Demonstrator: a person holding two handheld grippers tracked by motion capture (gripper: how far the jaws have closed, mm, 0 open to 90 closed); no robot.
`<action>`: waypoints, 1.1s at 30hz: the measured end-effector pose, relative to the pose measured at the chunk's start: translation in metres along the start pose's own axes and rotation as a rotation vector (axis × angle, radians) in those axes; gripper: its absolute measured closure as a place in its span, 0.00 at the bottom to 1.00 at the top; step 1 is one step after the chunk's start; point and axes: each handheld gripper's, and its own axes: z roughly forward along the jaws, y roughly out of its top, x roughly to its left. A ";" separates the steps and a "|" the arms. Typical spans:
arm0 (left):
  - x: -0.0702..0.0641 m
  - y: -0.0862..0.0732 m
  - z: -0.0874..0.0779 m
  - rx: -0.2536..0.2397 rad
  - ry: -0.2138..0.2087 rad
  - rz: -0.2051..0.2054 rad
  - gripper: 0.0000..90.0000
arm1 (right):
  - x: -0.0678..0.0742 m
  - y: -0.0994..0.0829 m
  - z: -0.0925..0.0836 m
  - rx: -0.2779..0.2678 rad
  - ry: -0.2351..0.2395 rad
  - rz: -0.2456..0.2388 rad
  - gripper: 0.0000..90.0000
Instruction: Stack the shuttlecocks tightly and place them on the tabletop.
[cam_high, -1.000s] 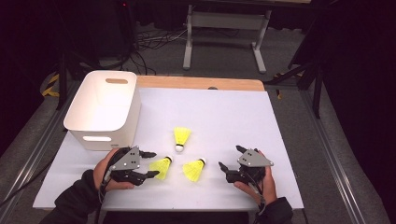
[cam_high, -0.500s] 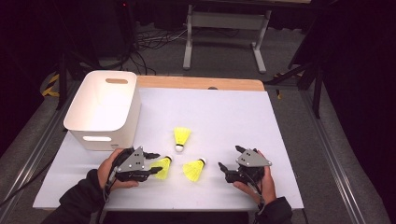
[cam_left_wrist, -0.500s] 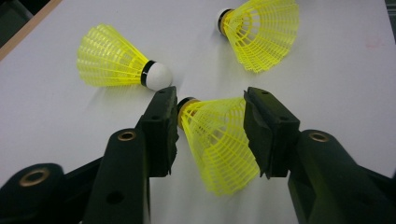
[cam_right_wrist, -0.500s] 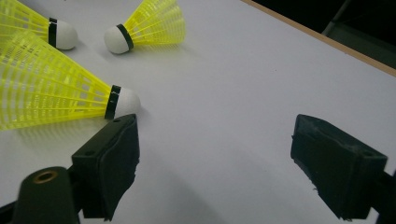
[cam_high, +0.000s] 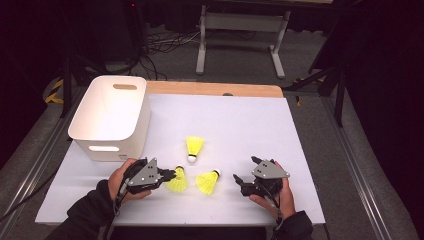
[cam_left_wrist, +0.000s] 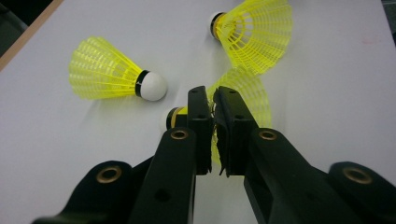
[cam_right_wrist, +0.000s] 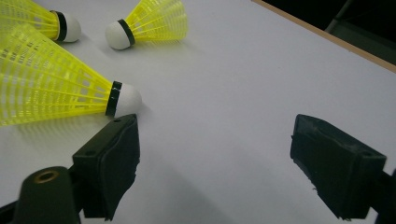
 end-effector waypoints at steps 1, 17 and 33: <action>0.001 0.001 0.000 0.000 0.004 0.003 0.94 | 0.000 0.000 0.000 0.000 0.002 0.001 0.19; 0.014 0.005 -0.019 0.050 0.109 -0.072 1.00 | 0.000 0.001 -0.001 -0.007 0.004 0.000 0.19; 0.040 0.022 -0.009 0.231 0.271 -0.208 1.00 | -0.001 0.000 0.001 0.005 0.018 0.010 0.19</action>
